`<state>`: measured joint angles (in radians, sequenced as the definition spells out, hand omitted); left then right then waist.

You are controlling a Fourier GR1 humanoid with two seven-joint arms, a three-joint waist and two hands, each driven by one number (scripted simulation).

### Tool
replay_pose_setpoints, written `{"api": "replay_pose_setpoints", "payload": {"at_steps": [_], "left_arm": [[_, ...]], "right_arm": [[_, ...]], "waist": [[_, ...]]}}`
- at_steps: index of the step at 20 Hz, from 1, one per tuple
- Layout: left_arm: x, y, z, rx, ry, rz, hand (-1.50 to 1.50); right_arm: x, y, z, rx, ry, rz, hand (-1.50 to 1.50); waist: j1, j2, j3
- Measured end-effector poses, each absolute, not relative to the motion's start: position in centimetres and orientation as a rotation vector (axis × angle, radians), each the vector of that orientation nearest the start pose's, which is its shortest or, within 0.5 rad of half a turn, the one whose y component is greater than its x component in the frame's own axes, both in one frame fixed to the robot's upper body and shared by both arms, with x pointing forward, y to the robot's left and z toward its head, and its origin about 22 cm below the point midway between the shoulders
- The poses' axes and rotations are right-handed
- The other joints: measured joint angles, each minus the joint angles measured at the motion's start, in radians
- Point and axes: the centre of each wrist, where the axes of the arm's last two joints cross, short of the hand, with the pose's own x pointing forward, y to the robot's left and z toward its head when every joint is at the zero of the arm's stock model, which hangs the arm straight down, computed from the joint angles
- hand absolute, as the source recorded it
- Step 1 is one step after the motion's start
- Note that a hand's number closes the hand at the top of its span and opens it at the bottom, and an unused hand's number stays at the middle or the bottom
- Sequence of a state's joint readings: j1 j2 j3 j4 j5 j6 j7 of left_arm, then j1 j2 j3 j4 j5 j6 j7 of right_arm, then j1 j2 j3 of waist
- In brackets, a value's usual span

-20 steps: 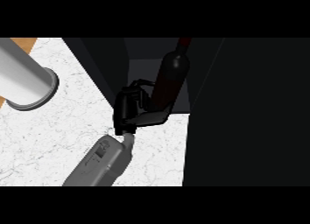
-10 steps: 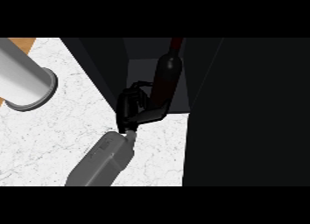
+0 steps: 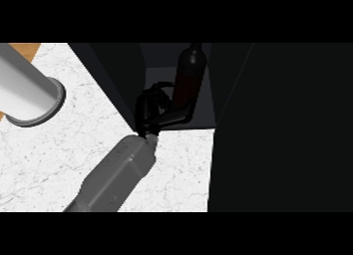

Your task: Pick up the wine, place it into the cabinet and close the cabinet

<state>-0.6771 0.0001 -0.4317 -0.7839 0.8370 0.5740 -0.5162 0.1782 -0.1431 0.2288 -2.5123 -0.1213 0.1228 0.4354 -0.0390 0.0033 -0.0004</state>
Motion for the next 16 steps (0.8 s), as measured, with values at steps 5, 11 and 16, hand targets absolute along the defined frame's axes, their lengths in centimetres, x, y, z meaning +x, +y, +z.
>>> {"api": "replay_pose_setpoints", "payload": {"at_steps": [5, 11, 16], "left_arm": [[36.9, 8.3, -0.4, -0.07, -1.584, 0.336, 1.5], [38.8, 8.1, 1.1, -0.05, -1.59, 0.354, 1.5], [40.7, 7.7, 3.3, 0.002, -1.619, 0.339, 1.5]], "right_arm": [[12.8, -21.1, 17.4, 0.275, -1.863, 0.336, -1.5], [12.9, -20.9, 17.5, 0.286, -1.87, 0.333, -1.5], [13.0, -21.2, 17.4, 0.273, -1.877, 0.331, -1.5]], "waist": [[0.0, 0.002, 0.0], [-0.002, 0.003, 0.0], [-0.001, 0.003, 0.0]]}}
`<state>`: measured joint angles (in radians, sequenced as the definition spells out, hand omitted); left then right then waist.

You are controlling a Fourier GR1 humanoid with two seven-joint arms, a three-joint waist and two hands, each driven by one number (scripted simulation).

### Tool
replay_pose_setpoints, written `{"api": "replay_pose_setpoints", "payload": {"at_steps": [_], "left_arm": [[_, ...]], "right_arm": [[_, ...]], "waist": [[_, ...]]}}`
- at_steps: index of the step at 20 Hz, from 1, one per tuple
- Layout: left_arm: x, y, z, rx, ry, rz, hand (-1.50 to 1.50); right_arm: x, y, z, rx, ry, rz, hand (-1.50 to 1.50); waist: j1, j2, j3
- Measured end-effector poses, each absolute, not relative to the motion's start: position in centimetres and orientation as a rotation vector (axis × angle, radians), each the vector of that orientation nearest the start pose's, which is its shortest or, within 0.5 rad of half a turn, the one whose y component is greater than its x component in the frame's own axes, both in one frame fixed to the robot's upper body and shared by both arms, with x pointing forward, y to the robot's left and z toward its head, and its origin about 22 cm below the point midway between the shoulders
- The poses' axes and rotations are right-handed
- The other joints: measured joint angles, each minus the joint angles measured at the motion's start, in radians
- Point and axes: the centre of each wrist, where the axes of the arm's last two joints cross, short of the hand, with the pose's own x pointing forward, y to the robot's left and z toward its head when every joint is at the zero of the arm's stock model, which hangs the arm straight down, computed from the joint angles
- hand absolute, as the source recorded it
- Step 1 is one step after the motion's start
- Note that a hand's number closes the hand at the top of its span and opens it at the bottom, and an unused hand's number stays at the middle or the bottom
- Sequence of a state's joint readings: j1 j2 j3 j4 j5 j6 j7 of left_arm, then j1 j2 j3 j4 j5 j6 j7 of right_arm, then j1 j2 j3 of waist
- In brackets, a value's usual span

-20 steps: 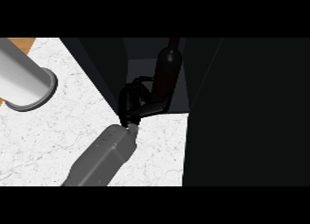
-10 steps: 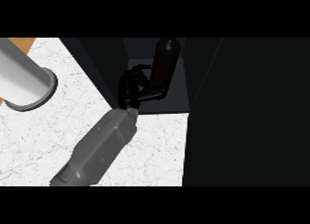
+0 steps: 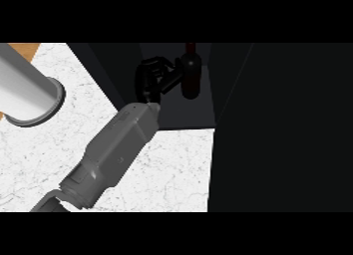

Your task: Pick up the wine, place it into the cabinet and close the cabinet

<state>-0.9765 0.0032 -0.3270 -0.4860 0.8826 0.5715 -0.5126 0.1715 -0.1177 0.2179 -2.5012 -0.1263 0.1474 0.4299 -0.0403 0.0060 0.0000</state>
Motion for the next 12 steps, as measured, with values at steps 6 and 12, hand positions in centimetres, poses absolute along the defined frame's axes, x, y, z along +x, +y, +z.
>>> {"api": "replay_pose_setpoints", "payload": {"at_steps": [6, 12], "left_arm": [[42.2, 9.1, 3.9, 0.161, -1.641, 0.298, -1.5], [42.9, 9.8, 3.9, 0.352, -1.634, 0.211, -1.5]], "right_arm": [[12.9, -21.5, 16.9, 0.274, -1.872, 0.336, -1.5], [12.9, -20.8, 16.8, 0.324, -1.872, 0.332, -1.5]], "waist": [[-0.005, 0.002, 0.001], [-0.011, 0.003, 0.001]]}}
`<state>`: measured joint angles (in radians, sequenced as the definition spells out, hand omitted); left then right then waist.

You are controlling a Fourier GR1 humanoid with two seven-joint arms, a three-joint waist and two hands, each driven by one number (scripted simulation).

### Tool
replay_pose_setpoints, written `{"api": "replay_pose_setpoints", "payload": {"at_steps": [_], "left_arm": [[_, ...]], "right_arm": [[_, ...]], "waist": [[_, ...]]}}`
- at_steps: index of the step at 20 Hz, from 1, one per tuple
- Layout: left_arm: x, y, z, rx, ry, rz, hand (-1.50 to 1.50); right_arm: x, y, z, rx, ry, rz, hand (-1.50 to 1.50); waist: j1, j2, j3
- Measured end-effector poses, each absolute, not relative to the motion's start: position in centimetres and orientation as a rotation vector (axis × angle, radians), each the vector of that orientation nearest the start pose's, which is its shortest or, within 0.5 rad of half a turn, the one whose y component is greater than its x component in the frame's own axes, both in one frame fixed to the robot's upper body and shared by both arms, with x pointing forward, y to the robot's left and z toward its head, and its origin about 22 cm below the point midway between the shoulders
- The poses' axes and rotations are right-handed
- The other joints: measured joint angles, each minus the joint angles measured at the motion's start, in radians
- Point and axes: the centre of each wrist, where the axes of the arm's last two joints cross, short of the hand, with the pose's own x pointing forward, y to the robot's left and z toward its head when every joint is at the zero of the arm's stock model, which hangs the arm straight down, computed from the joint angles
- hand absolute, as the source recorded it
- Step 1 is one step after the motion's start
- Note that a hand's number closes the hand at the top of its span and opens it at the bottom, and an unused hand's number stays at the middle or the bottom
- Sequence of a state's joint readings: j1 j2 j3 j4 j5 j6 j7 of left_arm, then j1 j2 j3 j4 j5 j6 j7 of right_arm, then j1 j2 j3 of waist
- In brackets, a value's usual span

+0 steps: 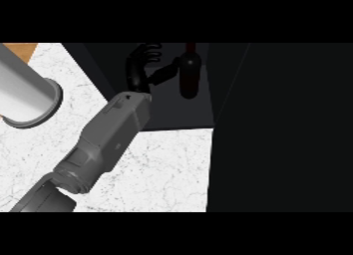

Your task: Pick up the wine, place it into the cabinet and close the cabinet

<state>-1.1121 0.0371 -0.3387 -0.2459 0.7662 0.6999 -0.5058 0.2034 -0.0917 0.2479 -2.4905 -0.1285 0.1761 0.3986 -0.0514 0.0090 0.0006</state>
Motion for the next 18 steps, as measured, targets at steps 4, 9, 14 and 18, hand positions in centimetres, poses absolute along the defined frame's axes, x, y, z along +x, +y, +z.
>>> {"api": "replay_pose_setpoints", "payload": {"at_steps": [4, 9, 14, 18], "left_arm": [[43.09, 10.24, 3.67, 0.416, -1.623, 0.177, -1.5], [43.15, 10.62, 3.38, 0.445, -1.622, 0.154, -1.5], [43.21, 10.82, 3.3, 0.455, -1.62, 0.145, -1.5], [43.29, 10.81, 3.45, 0.437, -1.635, 0.132, -1.5]], "right_arm": [[12.77, -20.84, 16.74, 0.327, -1.872, 0.343, -1.5], [12.72, -20.86, 16.62, 0.331, -1.877, 0.347, -1.5], [12.37, -21.01, 16.22, 0.338, -1.869, 0.354, -1.5], [12.31, -21.06, 16.27, 0.339, -1.871, 0.359, -1.5]], "waist": [[-0.008, 0.001, 0.001], [-0.015, 0.002, 0.002], [-0.02, 0.002, 0.002], [-0.018, 0.005, 0.001]]}}
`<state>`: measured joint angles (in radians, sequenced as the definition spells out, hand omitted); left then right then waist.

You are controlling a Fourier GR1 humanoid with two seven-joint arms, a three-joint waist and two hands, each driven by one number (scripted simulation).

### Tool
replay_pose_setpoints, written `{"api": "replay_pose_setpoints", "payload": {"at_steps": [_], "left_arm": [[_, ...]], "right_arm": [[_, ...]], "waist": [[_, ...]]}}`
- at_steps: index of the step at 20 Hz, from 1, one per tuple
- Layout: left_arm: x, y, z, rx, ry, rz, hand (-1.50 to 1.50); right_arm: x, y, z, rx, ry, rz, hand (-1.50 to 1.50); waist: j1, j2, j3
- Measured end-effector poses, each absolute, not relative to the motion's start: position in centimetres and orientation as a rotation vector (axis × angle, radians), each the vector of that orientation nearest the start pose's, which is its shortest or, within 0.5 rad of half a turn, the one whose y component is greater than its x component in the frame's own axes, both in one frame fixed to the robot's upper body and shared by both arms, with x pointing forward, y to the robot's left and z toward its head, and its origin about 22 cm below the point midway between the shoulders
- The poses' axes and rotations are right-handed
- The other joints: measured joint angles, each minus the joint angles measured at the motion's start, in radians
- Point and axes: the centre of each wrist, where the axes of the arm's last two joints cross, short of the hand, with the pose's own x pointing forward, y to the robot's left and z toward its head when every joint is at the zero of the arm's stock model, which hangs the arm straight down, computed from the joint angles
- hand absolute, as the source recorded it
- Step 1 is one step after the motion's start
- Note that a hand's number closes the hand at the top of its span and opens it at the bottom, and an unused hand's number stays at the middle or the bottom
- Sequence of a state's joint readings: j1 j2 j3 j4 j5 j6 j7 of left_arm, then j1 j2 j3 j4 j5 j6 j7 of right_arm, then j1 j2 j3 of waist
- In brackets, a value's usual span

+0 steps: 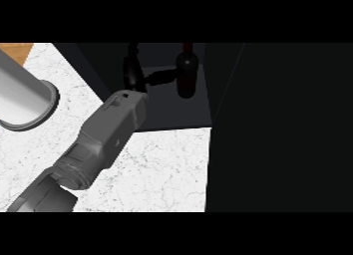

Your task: Pick up the wine, place it into the cabinet and close the cabinet

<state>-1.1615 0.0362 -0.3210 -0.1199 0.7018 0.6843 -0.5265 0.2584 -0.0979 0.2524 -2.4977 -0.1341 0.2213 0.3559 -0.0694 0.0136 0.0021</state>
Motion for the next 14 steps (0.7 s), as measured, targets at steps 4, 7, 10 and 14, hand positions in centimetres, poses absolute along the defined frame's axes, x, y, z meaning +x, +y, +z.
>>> {"api": "replay_pose_setpoints", "payload": {"at_steps": [4, 7, 10, 14], "left_arm": [[43.3, 10.6, 3.5, 0.377, -1.687, 0.102, -1.5], [43.2, 10.3, 3.7, 0.317, -1.715, 0.084, -1.5], [43.1, 9.9, 3.8, 0.26, -1.758, 0.089, -1.5], [42.7, 9.3, 3.6, 0.172, -1.805, 0.11, -1.5]], "right_arm": [[12.2, -21.2, 16.1, 0.334, -1.867, 0.358, -1.5], [12.1, -21.2, 16.0, 0.34, -1.863, 0.354, -1.5], [12.1, -21.0, 16.1, 0.345, -1.863, 0.348, -1.5], [12.0, -21.3, 16.2, 0.327, -1.86, 0.34, -1.5]], "waist": [[0.004, 0.002, -0.001], [0.01, 0.002, -0.002], [0.021, -0.002, -0.002], [0.037, -0.01, -0.002]]}}
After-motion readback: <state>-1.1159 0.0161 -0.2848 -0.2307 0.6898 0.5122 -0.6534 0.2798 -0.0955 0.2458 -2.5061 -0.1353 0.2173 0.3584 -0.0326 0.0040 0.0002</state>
